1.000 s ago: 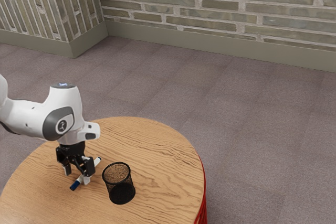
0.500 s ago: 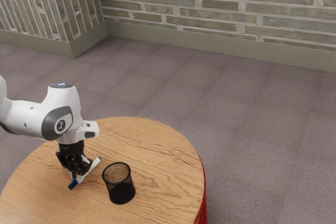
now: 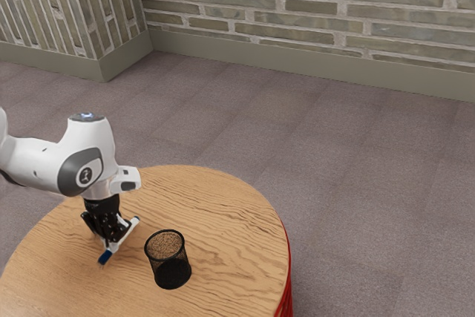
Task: Put the marker into the pen holder.
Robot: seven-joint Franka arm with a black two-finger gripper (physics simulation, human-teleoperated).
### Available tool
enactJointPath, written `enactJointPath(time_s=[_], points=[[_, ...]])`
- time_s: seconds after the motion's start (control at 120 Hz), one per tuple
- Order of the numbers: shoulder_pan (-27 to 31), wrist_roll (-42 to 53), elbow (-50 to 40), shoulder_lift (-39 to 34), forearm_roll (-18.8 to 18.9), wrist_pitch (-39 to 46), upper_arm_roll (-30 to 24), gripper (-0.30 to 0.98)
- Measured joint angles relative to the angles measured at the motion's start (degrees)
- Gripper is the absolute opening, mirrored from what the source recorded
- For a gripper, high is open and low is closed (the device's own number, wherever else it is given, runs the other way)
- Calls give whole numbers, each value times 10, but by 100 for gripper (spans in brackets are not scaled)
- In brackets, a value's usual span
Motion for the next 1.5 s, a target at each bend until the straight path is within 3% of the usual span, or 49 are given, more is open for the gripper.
enactJointPath(time_s=[0.2, 0.342, 0.6, 0.825, 1.167, 1.317, 1.5], points=[[3, -10, 23, -34, 16, -20, -7, -10], [3, -15, 87, -41, 39, -70, -16, -10], [4, -18, 185, -38, 51, -202, -84, -10], [-53, -14, 232, -33, 41, -333, -122, -10], [-175, -4, 267, -49, 29, -462, -129, -10], [-100, 1, 370, -1, 37, -517, -132, -10], [-4, 7, 377, 18, 41, -553, -133, -10]])
